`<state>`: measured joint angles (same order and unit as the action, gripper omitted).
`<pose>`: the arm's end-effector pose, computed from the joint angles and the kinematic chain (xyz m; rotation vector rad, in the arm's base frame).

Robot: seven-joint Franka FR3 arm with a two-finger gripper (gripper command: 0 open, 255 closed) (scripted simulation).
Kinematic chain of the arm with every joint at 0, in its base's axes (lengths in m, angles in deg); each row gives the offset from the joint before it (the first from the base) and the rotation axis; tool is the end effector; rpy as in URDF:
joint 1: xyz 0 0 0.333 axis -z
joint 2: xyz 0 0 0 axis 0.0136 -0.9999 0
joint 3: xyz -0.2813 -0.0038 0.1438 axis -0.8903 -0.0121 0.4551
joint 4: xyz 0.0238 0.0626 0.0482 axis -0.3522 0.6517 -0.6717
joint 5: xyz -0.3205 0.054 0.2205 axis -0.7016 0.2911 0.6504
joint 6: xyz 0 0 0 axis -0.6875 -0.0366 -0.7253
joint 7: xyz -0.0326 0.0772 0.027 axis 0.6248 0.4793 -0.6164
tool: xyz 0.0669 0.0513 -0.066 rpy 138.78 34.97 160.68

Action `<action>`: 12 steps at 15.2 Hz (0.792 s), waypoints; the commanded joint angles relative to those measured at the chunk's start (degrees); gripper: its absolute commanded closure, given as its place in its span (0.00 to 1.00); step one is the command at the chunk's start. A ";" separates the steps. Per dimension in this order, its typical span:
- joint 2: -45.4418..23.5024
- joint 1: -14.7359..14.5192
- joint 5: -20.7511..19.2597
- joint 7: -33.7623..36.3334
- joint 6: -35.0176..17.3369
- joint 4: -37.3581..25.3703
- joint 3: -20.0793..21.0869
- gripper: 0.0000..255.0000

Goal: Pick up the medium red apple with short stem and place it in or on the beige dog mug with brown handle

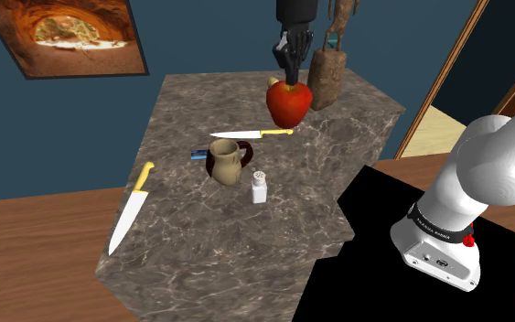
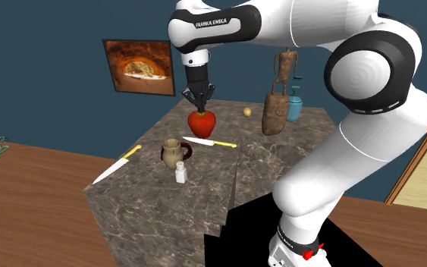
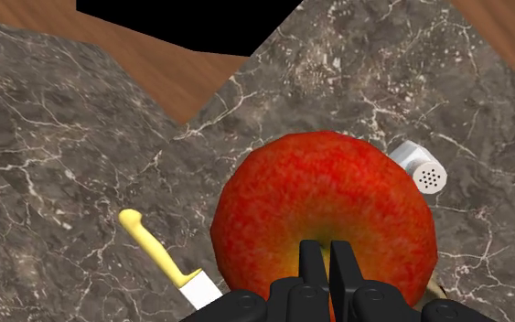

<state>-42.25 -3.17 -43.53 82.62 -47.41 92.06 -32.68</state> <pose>0.4091 0.1730 0.5901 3.0560 0.1598 -0.0370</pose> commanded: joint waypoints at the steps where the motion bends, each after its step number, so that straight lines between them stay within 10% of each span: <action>1: -3.28 0.17 -0.63 0.89 1.25 -4.42 0.70 1.00; 12: -33.36 -3.37 -10.10 8.35 15.78 -46.93 5.73 1.00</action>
<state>-71.98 -5.73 -52.26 90.31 -33.30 50.14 -27.31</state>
